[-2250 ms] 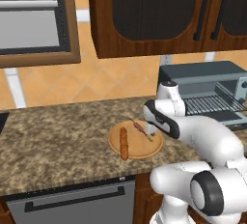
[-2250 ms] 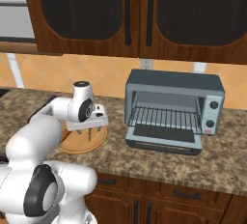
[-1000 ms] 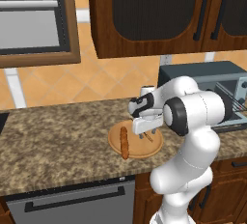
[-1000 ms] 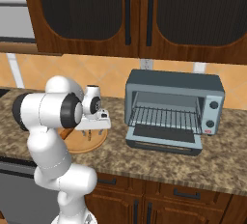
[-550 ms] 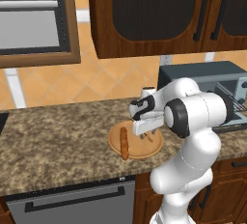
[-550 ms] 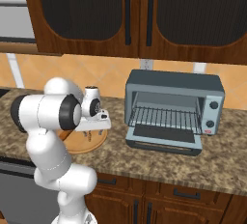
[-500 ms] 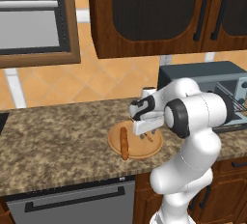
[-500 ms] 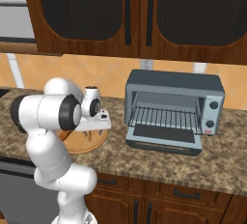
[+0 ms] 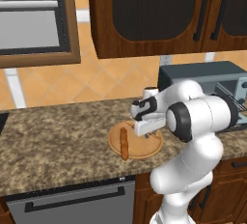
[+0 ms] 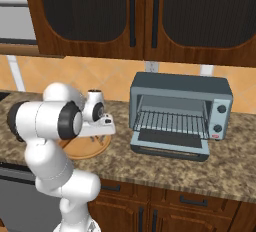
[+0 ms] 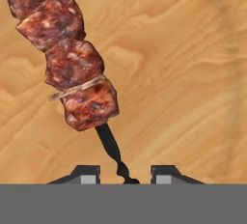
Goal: Pick up the kebab skewer and baguette bread, and place them inside the toaster oven. Close the toaster oven door and start by setting the timer.
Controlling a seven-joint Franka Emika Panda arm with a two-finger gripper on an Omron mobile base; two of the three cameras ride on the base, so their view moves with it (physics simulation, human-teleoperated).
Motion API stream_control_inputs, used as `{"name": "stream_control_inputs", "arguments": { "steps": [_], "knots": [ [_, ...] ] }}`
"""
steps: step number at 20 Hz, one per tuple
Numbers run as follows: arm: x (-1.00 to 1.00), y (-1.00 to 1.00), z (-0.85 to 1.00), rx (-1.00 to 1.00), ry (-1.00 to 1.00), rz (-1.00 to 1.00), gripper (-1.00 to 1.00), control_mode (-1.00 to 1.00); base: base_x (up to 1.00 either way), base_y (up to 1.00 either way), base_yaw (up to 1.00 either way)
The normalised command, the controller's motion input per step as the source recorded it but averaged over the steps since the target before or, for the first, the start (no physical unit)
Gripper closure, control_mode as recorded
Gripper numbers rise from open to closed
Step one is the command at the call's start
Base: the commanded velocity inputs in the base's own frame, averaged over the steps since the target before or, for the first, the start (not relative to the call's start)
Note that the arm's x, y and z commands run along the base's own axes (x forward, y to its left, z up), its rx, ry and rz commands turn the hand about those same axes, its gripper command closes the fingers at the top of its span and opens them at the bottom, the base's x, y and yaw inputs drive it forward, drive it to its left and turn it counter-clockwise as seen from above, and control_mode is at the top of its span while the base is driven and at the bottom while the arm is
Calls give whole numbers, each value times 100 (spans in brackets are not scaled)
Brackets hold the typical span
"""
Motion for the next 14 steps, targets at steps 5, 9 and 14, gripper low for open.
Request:
{"name": "stream_control_inputs", "arguments": {
  "steps": [5, 9, 14],
  "knots": [
    [-54, -5, 58, 0, -4, 0, 100, -100, 0, 0, 0],
    [-65, -42, 94, 0, -4, 0, 100, -100, 0, 0, 0],
    [-24, -85, 67, 0, -3, 10, 100, -100, 0, 0, 0]
  ]
}}
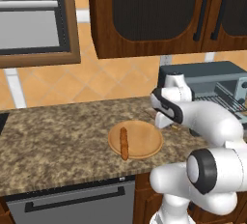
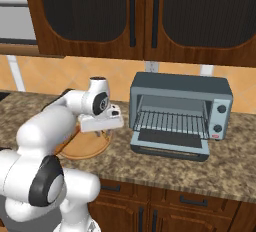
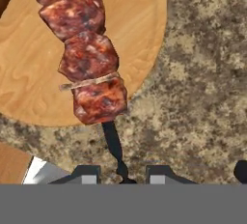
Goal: Pick up the kebab skewer and baguette bread, and place them inside the toaster oven. Close the toaster oven door and start by setting the timer.
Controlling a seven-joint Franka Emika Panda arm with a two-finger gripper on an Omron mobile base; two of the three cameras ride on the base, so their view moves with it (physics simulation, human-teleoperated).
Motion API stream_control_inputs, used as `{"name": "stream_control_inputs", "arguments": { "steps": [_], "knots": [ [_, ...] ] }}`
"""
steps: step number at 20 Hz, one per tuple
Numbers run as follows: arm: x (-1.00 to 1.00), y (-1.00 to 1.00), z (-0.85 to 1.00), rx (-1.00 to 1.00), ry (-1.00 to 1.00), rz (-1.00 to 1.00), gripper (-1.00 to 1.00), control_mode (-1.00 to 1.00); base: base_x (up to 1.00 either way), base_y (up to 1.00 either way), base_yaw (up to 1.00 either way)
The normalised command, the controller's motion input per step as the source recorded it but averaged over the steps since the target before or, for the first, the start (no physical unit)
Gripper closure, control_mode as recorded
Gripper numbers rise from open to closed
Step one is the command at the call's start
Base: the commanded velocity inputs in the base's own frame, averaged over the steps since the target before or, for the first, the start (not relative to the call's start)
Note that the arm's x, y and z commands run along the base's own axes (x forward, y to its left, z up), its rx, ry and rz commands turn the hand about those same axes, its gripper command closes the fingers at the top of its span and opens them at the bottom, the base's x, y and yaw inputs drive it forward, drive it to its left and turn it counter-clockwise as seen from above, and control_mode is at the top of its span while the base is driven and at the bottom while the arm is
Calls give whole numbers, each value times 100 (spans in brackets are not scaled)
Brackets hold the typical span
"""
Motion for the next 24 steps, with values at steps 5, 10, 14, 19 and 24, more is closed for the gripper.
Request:
{"name": "stream_control_inputs", "arguments": {
  "steps": [5, 10, 14, 19, 24],
  "knots": [
    [-4, -100, 40, -2, -11, 24, 100, -100, 0, 0, 0],
    [0, -95, 43, -1, -10, 19, 100, -100, 0, 0, 0],
    [11, -69, 37, -8, -6, 12, 100, -100, 0, 0, 0],
    [22, -35, 16, -16, -9, 10, 100, -100, 0, 0, 0],
    [26, -27, 3, -15, -18, 14, 100, -100, 0, 0, 0]
  ]
}}
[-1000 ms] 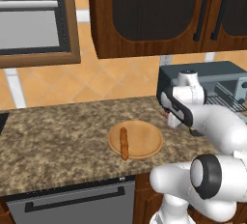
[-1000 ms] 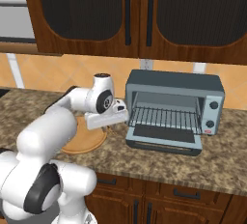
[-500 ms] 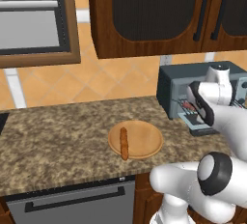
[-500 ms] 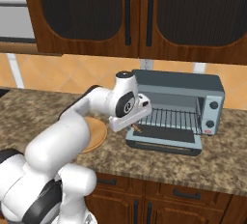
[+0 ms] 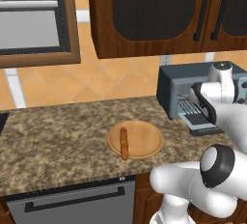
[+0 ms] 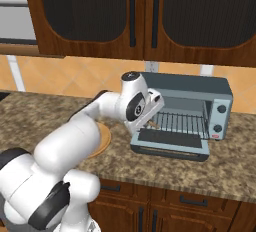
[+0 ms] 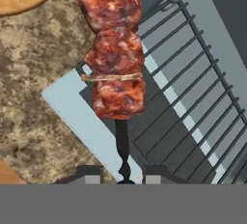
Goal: Pick up the kebab skewer and baguette bread, and place them inside the toaster oven. Close the toaster oven door and start by setting the timer.
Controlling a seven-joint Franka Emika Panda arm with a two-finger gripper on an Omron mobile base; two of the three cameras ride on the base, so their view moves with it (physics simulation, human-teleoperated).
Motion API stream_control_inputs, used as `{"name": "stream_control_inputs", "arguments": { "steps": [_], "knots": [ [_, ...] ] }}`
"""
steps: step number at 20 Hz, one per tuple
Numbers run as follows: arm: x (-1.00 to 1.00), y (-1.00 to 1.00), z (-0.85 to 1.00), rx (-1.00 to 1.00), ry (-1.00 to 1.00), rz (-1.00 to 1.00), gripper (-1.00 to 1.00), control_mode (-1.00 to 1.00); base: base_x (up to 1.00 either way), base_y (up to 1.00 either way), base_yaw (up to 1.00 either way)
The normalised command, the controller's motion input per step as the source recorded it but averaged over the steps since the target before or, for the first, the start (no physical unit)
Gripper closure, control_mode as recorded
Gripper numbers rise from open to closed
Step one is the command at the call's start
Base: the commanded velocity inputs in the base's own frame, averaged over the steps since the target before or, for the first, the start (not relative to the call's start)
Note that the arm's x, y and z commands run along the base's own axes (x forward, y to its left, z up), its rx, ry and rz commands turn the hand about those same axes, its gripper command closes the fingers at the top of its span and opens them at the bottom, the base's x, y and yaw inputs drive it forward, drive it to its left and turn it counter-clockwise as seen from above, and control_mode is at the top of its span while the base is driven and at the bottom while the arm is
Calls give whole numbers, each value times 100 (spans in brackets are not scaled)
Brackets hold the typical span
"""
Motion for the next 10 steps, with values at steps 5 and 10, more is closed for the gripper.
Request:
{"name": "stream_control_inputs", "arguments": {
  "steps": [5, 10],
  "knots": [
    [22, -37, 0, -9, -16, 16, 100, -100, 0, 0, 0],
    [48, -25, 0, 0, -1, 11, 100, -100, 0, 0, 0]
  ]
}}
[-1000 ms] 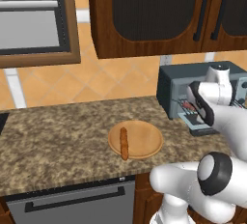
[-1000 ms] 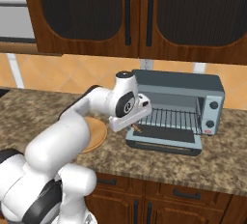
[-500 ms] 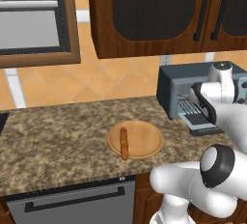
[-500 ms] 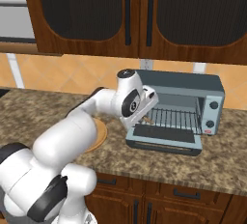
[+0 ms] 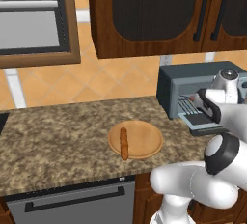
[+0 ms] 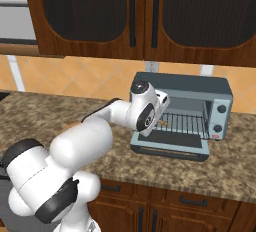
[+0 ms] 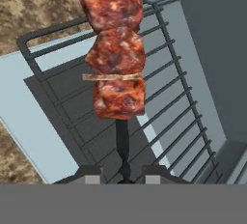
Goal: Pick up the kebab skewer and baguette bread, and place them inside the toaster oven. Close the toaster oven door and start by setting the timer.
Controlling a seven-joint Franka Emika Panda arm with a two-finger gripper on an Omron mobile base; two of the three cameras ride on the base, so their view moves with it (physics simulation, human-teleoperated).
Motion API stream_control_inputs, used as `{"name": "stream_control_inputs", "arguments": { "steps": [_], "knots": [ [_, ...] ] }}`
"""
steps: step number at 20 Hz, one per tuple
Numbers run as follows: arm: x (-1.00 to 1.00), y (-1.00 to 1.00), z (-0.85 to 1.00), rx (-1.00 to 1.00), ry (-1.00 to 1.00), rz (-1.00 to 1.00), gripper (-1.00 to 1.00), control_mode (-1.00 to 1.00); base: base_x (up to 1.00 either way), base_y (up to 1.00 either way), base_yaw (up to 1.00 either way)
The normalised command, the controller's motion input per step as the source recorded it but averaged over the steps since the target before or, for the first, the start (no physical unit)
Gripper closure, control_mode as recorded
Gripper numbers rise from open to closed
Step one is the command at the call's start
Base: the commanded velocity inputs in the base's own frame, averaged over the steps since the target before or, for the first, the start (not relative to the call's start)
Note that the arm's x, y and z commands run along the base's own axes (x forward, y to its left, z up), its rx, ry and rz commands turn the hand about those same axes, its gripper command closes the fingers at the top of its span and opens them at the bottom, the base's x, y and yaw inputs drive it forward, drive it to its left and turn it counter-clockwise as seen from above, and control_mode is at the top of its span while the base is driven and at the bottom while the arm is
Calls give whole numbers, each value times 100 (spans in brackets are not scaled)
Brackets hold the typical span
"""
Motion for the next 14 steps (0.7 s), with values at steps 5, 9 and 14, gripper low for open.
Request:
{"name": "stream_control_inputs", "arguments": {
  "steps": [5, 9, 14],
  "knots": [
    [37, -39, 0, -2, 0, 10, 100, -100, 0, 0, 0],
    [14, -45, 0, -2, 0, 4, 100, -100, 0, 0, 0],
    [31, -8, 0, 0, 0, 0, 100, -100, 0, 0, 0]
  ]
}}
